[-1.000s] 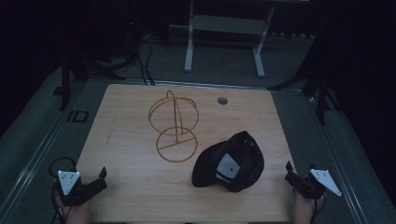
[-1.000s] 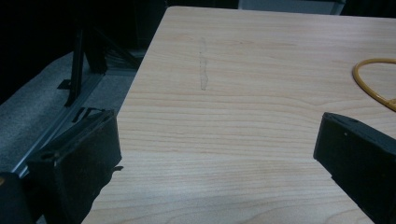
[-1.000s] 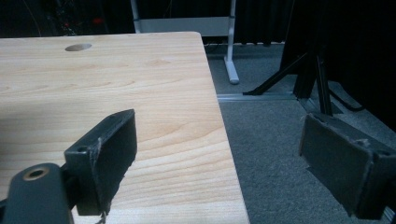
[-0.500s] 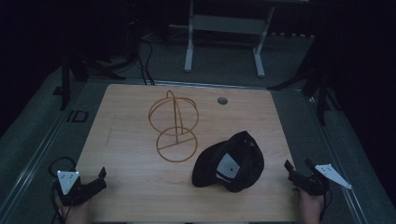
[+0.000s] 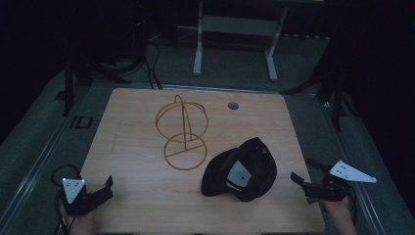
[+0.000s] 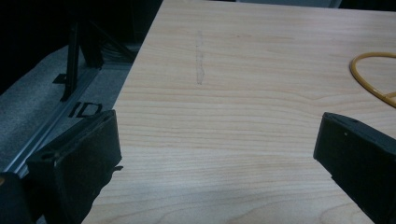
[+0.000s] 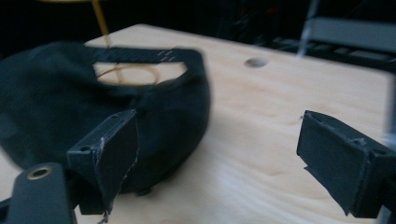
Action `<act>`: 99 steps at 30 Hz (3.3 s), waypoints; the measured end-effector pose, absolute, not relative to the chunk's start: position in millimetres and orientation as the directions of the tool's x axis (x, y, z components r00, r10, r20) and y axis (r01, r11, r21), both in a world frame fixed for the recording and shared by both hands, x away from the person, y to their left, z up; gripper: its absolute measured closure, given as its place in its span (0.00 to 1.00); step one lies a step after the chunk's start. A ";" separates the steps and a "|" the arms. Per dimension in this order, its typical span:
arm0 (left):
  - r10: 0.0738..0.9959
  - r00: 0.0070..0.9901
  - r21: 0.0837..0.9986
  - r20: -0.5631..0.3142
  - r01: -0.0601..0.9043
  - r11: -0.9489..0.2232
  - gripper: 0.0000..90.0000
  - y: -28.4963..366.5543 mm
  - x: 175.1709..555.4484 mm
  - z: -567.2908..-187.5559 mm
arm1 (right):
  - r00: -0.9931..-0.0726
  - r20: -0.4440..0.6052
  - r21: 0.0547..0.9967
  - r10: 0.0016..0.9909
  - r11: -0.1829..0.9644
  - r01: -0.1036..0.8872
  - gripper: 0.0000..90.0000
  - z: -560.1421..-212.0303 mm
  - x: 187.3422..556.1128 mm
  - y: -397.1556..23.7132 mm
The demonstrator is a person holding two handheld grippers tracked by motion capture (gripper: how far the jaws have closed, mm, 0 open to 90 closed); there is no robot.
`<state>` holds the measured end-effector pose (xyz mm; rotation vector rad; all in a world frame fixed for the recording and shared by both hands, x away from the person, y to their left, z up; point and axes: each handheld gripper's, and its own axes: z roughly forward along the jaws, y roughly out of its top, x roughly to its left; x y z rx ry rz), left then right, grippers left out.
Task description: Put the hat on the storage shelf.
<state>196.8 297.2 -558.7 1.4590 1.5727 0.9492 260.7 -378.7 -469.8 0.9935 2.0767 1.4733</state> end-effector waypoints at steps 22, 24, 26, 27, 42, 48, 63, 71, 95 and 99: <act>0.999 -0.008 0.900 -0.031 0.435 0.032 0.01 294.3 197.9 -559.3 | -0.819 0.190 0.895 0.542 0.246 0.371 0.13 -483.6 285.4 -327.5; 0.999 0.009 0.904 -0.038 0.427 0.030 0.01 293.7 197.9 -559.2 | -0.812 0.211 0.885 0.544 0.247 0.395 0.12 -489.0 290.6 -327.0; 0.999 0.018 0.907 -0.033 0.422 0.023 0.01 292.4 197.9 -558.6 | -0.810 0.232 0.881 0.539 0.236 0.410 0.12 -493.3 294.7 -327.5; 0.999 0.020 0.906 -0.029 0.422 0.018 0.01 291.6 198.0 -558.4 | -0.810 0.240 0.878 0.535 0.236 0.417 0.12 -494.8 296.2 -327.9; 0.999 0.029 0.903 -0.035 0.428 0.019 0.01 290.6 199.2 -559.6 | -0.824 0.271 0.849 0.498 0.281 0.448 0.57 -501.2 302.0 -318.4; 0.999 0.032 0.904 -0.037 0.427 0.020 0.01 290.8 198.8 -559.3 | -0.845 0.258 0.863 0.469 0.282 0.420 0.94 -498.2 301.4 -303.9; 0.997 0.060 0.903 -0.045 0.430 0.015 0.01 288.7 199.9 -560.0 | -0.869 0.176 0.900 0.461 0.283 0.333 1.00 -469.3 287.0 -289.3; 0.994 0.097 0.897 -0.047 0.442 -0.001 0.01 285.3 200.7 -559.3 | -0.894 0.150 0.931 0.423 0.245 0.272 1.00 -438.4 277.0 -282.5; 0.973 0.228 0.903 -0.037 0.425 -0.066 0.01 265.1 200.0 -555.2 | -0.849 0.067 0.957 0.525 0.206 0.203 1.00 -387.1 277.2 -294.9; 0.977 0.207 0.902 -0.046 0.428 -0.048 0.01 269.8 200.4 -556.3 | -0.841 0.033 0.962 0.540 0.211 0.173 1.00 -370.5 283.9 -292.3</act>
